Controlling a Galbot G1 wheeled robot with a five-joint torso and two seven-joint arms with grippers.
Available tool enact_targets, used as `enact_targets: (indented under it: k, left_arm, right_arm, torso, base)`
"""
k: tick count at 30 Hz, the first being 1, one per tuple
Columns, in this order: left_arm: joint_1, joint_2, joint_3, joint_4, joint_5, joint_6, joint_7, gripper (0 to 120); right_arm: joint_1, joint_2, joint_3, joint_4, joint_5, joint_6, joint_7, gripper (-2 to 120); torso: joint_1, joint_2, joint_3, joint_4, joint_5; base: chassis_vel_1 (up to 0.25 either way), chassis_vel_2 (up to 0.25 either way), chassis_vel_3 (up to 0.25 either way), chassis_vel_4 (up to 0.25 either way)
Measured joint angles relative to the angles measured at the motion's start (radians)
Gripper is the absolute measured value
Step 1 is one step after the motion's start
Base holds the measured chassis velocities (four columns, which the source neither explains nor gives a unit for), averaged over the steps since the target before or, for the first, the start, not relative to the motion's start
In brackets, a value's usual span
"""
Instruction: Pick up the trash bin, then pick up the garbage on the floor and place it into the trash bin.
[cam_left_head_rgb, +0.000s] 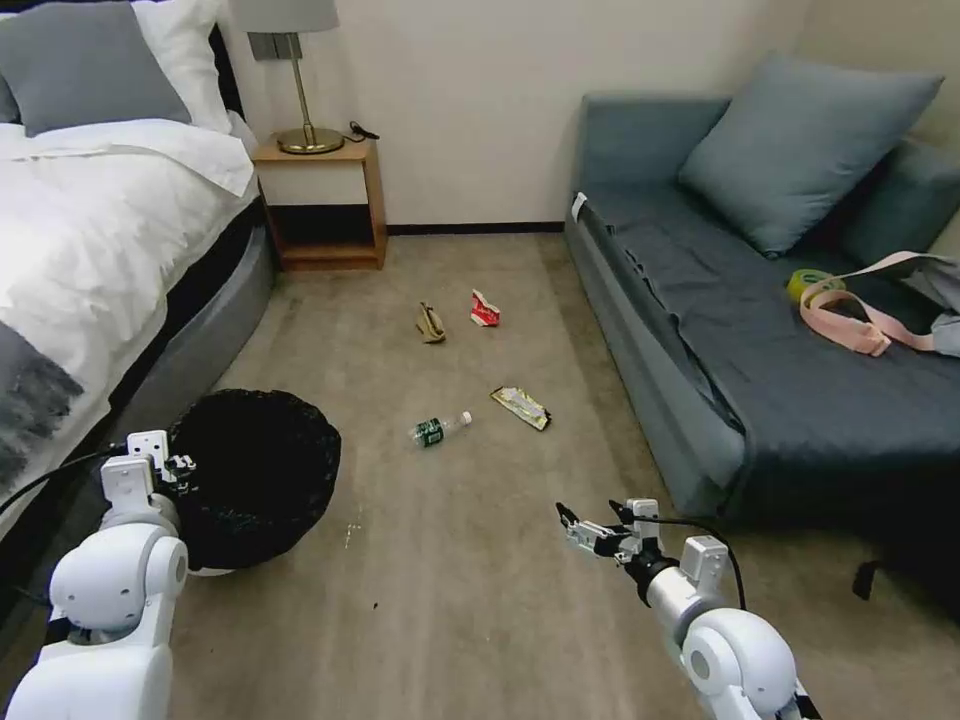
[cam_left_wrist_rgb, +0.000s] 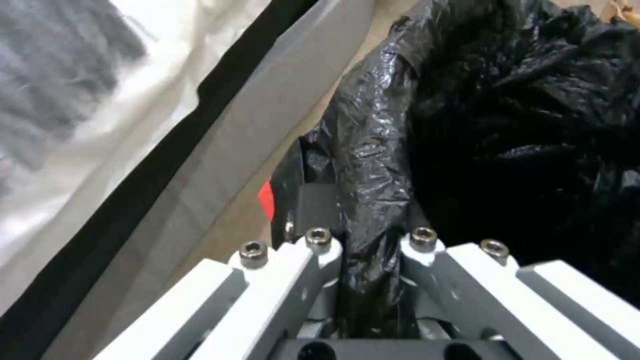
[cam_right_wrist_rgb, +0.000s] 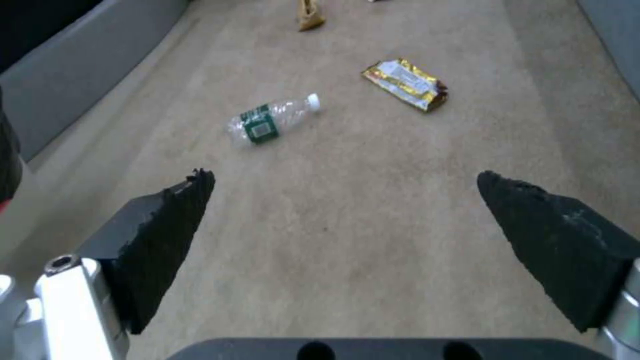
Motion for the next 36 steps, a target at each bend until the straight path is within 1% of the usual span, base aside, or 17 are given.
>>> enact_targets:
  k: [12, 27, 33, 36]
  left_arm:
    - [0.001, 0.008, -0.002, -0.001, -0.001, 0.003, 0.007, 4]
    - [0.013, 0.009, -0.005, -0.010, 0.001, 0.004, 0.008, 4]
    - [0.005, 0.010, -0.017, -0.010, -0.006, 0.006, 0.008, 4]
    - [0.001, 0.017, -0.024, -0.006, -0.013, 0.006, 0.009, 4]
  right_arm:
    - [0.002, -0.001, -0.003, -0.006, -0.006, 0.003, -0.006, 100]
    - [-0.002, -0.004, -0.005, -0.018, -0.020, 0.018, -0.020, 100]
    - [-0.003, -0.001, -0.011, -0.025, -0.028, 0.022, -0.021, 100]
    - [-0.003, 0.000, -0.013, -0.028, -0.032, 0.024, -0.022, 100]
  torso:
    - [0.000, 0.000, 0.000, 0.0002, 0.0000]
    - [0.000, 0.000, 0.000, 0.0000, -0.0002]
    - [0.000, 0.000, 0.000, 0.0000, -0.0001]
    - [0.000, 0.000, 0.000, 0.0000, 0.0000]
  base:
    - [-0.125, 0.133, 0.126, -0.130]
    - [-0.154, 0.154, 0.150, -0.150]
    - [-0.172, 0.171, 0.168, -0.174]
    - [-0.150, 0.172, 0.166, -0.164]
